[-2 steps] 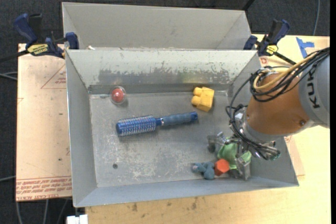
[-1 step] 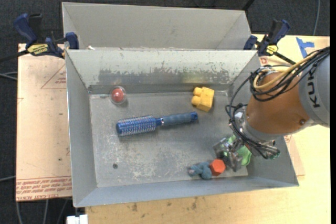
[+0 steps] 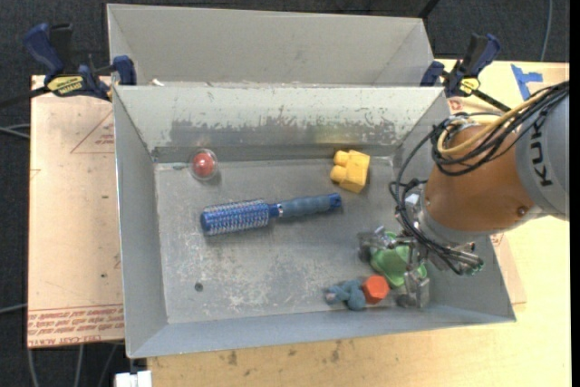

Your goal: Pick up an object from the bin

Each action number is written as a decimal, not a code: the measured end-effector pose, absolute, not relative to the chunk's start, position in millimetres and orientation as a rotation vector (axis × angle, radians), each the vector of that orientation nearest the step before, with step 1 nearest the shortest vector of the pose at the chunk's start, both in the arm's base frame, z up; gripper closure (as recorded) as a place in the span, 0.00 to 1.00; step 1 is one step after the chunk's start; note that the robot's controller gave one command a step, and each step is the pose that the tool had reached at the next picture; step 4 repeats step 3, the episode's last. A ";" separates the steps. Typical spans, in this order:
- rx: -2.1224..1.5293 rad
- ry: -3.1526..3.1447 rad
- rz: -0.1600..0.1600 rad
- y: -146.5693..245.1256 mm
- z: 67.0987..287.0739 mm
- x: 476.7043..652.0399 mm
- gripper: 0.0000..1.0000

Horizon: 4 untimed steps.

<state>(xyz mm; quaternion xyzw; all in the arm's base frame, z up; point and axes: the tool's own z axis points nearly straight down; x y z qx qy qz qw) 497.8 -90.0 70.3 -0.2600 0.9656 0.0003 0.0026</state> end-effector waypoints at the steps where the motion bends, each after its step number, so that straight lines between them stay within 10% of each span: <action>1: -1.116 2.935 0.029 -139.0 69.6 509.8 0.00; 2: -1.118 2.932 0.030 -137.6 70.6 510.8 1.00; 3: -1.137 2.919 -0.009 -154.6 215.3 502.0 1.00; 4: -1.137 2.919 -0.009 -154.6 215.3 502.0 1.00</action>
Offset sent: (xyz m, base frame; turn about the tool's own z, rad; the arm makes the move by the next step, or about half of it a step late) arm 0.0118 -0.0590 -0.0003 -0.2060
